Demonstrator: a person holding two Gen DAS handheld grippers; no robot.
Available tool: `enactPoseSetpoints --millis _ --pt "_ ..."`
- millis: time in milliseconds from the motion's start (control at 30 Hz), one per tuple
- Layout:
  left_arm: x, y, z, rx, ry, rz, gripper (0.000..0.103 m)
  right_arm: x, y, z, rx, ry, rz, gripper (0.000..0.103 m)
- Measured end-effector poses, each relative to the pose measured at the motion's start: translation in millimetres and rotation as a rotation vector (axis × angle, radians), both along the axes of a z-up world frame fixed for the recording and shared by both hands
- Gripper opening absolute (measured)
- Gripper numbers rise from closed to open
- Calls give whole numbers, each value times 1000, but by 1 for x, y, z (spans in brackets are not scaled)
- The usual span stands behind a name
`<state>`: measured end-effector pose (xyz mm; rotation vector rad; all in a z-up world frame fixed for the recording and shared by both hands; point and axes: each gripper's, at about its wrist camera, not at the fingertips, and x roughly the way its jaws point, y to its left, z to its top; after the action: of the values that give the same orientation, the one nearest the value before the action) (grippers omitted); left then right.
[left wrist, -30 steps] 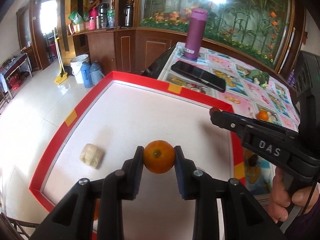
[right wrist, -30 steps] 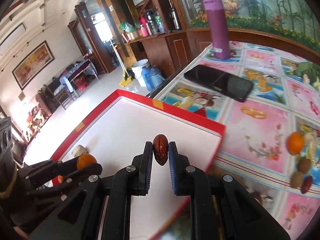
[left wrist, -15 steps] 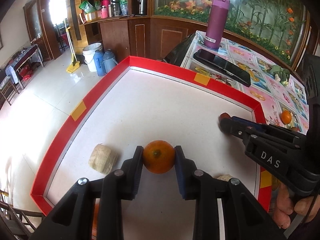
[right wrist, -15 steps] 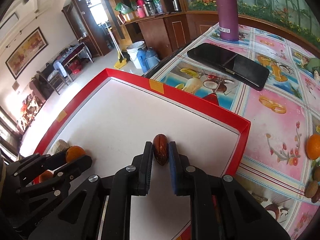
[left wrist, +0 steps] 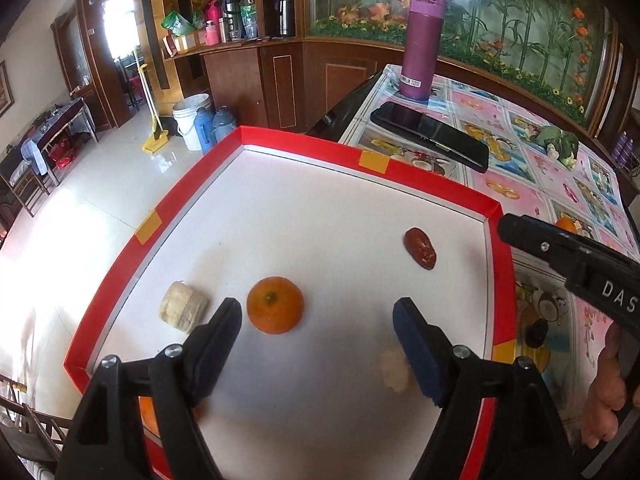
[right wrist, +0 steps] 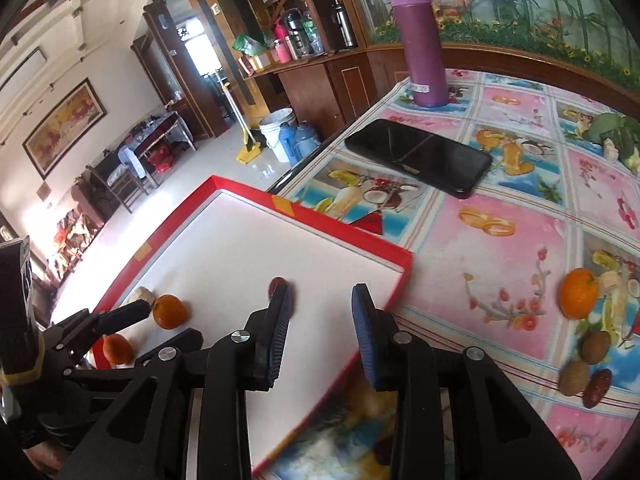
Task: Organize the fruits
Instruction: 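Carry the orange and red date into the tray and open both tools, then move the left tool toward a dark date while the right tool approaches another red date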
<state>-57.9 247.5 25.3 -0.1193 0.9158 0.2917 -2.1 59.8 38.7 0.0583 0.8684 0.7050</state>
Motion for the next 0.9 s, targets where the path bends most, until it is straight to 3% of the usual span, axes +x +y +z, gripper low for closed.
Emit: enactPoseSetpoints --millis 267,533,700,900 --pt "-1 -50 6 54 1 -93 80 18 -104 11 75 7 -196 31" --pt "-9 -103 19 114 -26 -226 80 26 -181 9 98 33 -327 31" --pt "-13 -135 17 120 -42 -341 80 24 -203 -4 80 87 -335 31" --pt "-14 -150 6 99 -52 -433 80 14 -193 -16 -15 108 -250 31"
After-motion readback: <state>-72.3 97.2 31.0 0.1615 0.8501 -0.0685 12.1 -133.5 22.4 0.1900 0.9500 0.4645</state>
